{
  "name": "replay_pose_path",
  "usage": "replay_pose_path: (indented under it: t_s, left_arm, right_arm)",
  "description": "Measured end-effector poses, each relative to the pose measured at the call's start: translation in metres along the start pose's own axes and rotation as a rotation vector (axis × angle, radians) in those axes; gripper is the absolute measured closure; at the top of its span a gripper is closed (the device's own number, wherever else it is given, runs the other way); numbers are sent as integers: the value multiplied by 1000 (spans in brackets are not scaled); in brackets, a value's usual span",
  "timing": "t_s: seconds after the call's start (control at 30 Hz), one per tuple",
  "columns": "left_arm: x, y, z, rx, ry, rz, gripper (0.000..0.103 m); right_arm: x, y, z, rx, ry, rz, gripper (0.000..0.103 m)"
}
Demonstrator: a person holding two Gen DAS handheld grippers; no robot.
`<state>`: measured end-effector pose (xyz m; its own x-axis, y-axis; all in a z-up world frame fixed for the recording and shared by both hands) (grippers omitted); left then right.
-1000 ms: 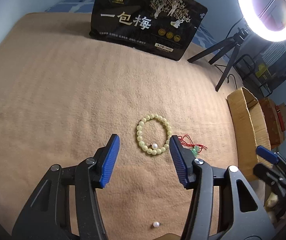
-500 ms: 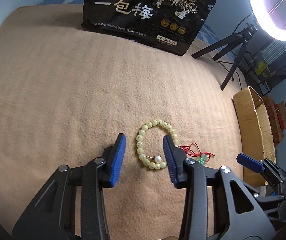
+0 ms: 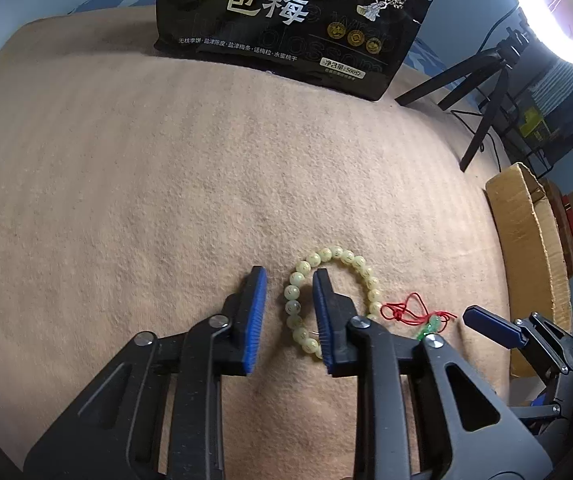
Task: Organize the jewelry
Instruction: 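Move left tool to the cream bead bracelet while right tool approaches the green jade pendant, then close left tool on the cream bracelet while right tool closes on the jade pendant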
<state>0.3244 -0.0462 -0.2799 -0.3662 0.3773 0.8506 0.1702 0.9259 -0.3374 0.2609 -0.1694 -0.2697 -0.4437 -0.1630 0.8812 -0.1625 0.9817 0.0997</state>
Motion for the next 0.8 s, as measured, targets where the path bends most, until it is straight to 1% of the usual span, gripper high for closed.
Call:
replay_pose_path:
  t_s: [0.07,0.23,0.3,0.33,0.4,0.47,0.67,0.8]
  left_arm:
    - [-1,1,0,-4,-3,-3,84]
    - [-2,1,-1,-19,-7,-20,91]
    - [-2,1,-1,-25,-8,-27,94]
    - [-3,1,-1,-25,-8,-27,95]
    - [-3,1,-1,-23,-10,-26,96]
    - [-2,1,-1,-19,-13,-22,96]
    - [2,-1,-1,-7,-22,-9,97]
    - [10,-7,1,-20,-33,0,98]
  right_arm:
    - [-5,0,1,-1,9,1,46]
    - [-13,2,0,11,17,19,48]
    - [-15,2,0,21,19,28,56]
    - [-15,2,0,24,20,30,58]
    - [-14,2,0,24,19,28,67]
    - [-16,2,-2,18,20,24,74]
    - [-13,0,0,4,14,12,75]
    - [-9,-1,0,-5,9,9,75]
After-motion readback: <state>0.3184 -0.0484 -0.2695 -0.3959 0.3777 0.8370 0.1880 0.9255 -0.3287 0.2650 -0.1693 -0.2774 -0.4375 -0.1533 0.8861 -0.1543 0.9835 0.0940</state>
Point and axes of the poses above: each gripper's, at about its wrist camera, not at the fingertips, and x roughly against the way its jaws point, y to its left, z to its underside, the point moved 8 cm from there along -x, roughly the way its jaws point, and after that the axes turned 2 degrees about z, right-handed, at the moved point
